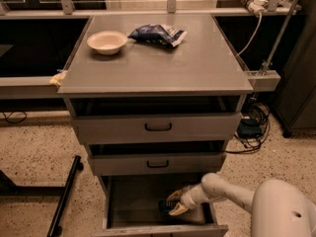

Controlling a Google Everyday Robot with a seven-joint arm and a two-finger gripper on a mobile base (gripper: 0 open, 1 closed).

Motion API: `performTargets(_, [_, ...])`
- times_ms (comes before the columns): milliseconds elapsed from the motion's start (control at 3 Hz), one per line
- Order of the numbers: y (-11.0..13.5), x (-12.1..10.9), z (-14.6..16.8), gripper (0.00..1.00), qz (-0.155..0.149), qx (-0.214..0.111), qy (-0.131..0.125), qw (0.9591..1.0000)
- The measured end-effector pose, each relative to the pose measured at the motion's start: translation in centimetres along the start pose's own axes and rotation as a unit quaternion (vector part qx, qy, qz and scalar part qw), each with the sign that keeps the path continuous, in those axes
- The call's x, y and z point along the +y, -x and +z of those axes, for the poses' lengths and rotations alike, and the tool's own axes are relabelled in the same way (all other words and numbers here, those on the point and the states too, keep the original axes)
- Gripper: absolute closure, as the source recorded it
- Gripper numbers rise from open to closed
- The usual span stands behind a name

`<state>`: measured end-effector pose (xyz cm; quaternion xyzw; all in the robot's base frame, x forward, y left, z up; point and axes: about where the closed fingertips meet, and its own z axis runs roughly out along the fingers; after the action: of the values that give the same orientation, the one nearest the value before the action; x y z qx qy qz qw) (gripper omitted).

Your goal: Place rxbar blueberry into bottom drawer

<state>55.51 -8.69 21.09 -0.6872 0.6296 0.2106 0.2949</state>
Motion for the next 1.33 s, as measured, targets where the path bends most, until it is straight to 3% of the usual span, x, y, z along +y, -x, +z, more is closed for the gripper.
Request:
performTargets(667, [-1.9,-1.1,2.1,1.00,-0.011,-0.017,-0.007,0.9998])
performTargets(1333, [-4.1,-1.4,3.3,1.00,-0.005,-0.012,-0.004,0.9999])
